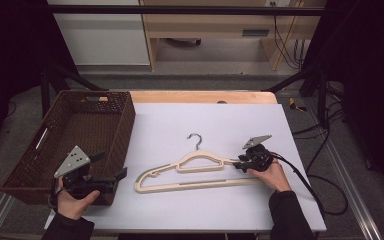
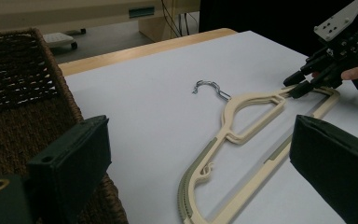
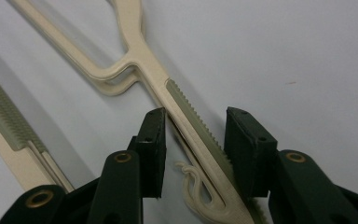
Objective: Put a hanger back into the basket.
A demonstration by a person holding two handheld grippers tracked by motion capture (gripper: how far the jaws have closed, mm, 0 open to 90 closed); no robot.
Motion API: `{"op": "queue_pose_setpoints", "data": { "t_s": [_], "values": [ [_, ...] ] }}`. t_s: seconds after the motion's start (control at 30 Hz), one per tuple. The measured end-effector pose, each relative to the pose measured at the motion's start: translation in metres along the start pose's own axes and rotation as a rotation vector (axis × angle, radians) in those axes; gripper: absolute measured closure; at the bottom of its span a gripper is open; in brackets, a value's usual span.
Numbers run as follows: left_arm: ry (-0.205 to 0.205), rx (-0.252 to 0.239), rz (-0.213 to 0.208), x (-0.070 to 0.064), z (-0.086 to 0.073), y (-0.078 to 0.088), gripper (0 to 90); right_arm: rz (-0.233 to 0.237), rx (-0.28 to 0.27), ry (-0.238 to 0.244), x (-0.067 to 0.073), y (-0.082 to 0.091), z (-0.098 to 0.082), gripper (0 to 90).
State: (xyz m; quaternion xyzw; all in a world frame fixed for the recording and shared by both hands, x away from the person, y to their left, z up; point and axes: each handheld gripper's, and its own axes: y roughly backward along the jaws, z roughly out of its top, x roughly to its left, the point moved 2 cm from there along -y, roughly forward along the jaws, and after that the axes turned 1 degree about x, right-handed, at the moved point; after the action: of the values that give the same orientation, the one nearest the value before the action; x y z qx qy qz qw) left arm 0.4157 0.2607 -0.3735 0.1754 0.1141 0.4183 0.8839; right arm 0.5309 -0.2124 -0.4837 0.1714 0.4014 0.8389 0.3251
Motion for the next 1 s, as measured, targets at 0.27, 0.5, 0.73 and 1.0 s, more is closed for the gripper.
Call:
{"op": "queue_pose_setpoints", "data": {
  "t_s": [0.27, 0.5, 0.73, 1.0],
  "values": [
    [-0.003, 0.002, -0.001, 0.0, 0.0, 0.0, 4.9, -0.001, 0.022, 0.047, 0.002, 0.004, -0.002, 63.9],
    [-0.002, 0.005, -0.001, -0.001, 0.0, -0.001, 5.1, 0.004, 0.014, 0.062, 0.002, 0.008, -0.002, 65.1],
    [-0.009, 0.01, -0.006, -0.003, 0.0, -0.002, 5.2, 0.003, -0.002, 0.118, 0.005, 0.016, -0.002, 67.6],
    [-0.013, 0.017, -0.015, -0.007, 0.0, -0.005, 5.4, -0.008, -0.015, 0.172, 0.007, 0.023, -0.001, 68.8]
  ]
}}
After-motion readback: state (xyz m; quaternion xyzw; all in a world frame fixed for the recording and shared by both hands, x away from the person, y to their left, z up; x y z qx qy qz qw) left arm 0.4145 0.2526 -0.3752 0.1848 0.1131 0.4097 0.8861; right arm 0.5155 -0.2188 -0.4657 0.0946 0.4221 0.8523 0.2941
